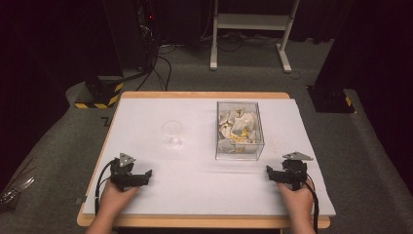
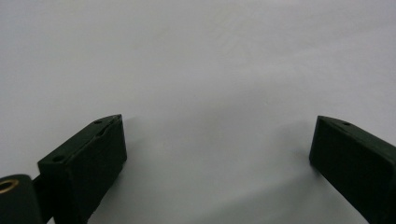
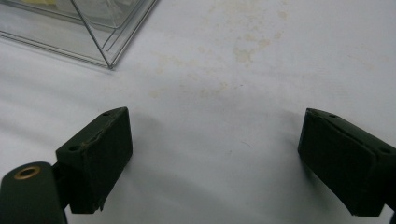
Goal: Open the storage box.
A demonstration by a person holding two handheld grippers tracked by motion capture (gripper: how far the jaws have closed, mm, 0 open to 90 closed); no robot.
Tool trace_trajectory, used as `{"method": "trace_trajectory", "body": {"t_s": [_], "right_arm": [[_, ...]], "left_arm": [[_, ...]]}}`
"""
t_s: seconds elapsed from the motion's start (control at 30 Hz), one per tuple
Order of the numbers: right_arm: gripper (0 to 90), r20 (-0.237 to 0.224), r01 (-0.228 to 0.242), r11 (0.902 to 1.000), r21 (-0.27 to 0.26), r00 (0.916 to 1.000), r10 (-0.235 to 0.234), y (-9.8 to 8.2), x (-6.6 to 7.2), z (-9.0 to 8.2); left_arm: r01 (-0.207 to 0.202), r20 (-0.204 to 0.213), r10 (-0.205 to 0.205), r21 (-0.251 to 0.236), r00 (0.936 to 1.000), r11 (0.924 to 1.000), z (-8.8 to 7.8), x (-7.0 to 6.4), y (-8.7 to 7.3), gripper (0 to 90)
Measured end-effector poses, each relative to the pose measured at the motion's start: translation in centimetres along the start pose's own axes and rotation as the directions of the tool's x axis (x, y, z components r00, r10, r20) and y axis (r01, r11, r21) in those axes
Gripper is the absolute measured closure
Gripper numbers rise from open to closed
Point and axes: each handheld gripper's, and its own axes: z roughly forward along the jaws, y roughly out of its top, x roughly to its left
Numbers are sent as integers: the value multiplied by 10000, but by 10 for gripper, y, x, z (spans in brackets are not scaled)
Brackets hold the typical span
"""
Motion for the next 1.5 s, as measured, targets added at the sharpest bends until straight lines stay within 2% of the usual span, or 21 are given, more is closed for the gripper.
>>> {"method": "trace_trajectory", "body": {"t_s": [0.67, 0.97, 1.07, 1.33, 1.5], "right_arm": [[94, -144, -36, 10000, 34, 9999, 36, 0, -2, 0], [94, -29, -2, 10000, -14, 10000, 2, -1, 0, 0], [113, -5, 138, 9999, -95, 9999, -138, -1, 1, -1], [131, 81, 106, 9997, -207, 9999, -104, 1, 1, -2], [137, -178, 85, 9986, -526, 9998, -95, 2, 6, -10]], "left_arm": [[22, 4, -22, -5, 10000, 10000, 0, 0, 0, 45], [34, -29, -34, 0, 10000, 10000, 0, -1, 0, 47], [22, 4, -22, -45, 10000, 10000, -1, -2, -1, 63], [36, 17, -36, -37, 10000, 10000, -1, -2, -1, 63], [39, 17, -39, -43, 10000, 10000, -1, -2, -1, 63]]}}
